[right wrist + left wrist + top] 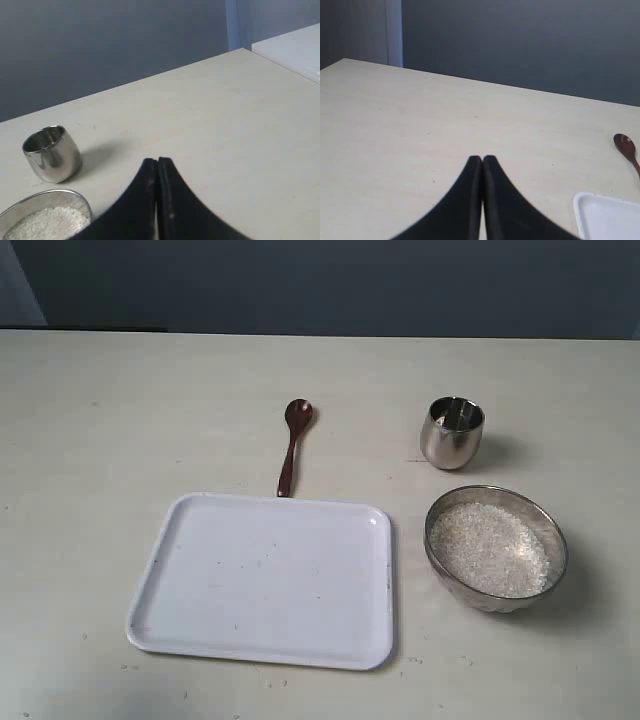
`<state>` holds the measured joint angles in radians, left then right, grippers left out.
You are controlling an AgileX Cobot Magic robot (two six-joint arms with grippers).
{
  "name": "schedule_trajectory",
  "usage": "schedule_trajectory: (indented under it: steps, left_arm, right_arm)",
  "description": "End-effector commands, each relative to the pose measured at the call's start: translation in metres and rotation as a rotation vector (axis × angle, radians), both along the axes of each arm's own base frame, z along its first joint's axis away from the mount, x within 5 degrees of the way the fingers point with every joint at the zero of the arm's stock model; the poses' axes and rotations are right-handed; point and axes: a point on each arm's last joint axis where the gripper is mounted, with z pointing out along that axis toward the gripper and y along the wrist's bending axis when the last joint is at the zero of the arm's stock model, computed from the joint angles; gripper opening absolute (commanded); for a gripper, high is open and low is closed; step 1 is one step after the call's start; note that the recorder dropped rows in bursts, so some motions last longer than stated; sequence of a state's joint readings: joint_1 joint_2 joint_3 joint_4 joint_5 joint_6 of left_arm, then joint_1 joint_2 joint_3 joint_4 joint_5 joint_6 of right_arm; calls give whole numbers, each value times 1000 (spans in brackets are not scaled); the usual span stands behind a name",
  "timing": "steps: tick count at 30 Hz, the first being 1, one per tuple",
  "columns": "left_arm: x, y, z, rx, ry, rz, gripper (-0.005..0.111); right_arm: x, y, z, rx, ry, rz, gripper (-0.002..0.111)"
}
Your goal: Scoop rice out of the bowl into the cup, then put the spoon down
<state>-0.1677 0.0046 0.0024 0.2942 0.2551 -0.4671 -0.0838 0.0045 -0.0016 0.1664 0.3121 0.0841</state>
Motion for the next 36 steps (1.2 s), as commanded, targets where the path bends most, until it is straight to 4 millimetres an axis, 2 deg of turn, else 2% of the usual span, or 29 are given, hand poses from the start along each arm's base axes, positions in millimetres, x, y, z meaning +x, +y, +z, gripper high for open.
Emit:
schedule_trajectory:
  steps: [1,5,10,11,12,16,17,19,22,23,25,28,29,31,33,36]
  left_arm:
    - [0,0,2,1,-17,-9,1]
    - [0,0,2,1,-17,-9,1]
    - [0,0,2,1,-17,-9,1]
    - [0,0,2,1,-17,-9,1]
    - [0,0,2,1,-17,-9,1]
    - [0,0,2,1,-17,-9,1]
    - [0,0,2,1,-17,-9,1]
    - [0,0,2,1,-17,-9,1]
    - [0,0,2,1,-17,-9,1]
    - [0,0,2,1,-17,-9,1]
    - [0,0,2,1,-17,-9,1]
    - [0,0,2,1,-17,-9,1]
    - [0,0,2,1,-17,-9,1]
    - [0,0,2,1,-17,-9,1]
    - [0,0,2,1,-17,-9,1]
    - [0,0,2,1,-17,-9,1]
  right_arm:
    - [0,0,0,-4,-9,5,0]
    - [0,-1,0,-48,-8,1,0]
    - [1,-1,4,1,-50,-4,0]
    - [1,1,7,113,-84,-11,0]
    - [2,2,12,334,-145,-25,0]
    - [2,-3,26,597,-315,-80,0]
    - [1,-7,30,708,-375,-112,0]
    - [1,-6,29,865,-355,-113,0]
    - [2,-1,26,1012,-298,-85,0]
    - [1,3,32,1047,-283,-47,-1]
    - [-4,7,52,854,-316,20,-1]
    - [-16,12,91,370,-402,118,-1]
    - [-22,15,106,261,-436,151,-1]
    - [-27,19,132,141,-466,191,-1]
    - [-23,22,152,87,-440,228,-1]
    - [-3,27,177,73,-336,296,-1]
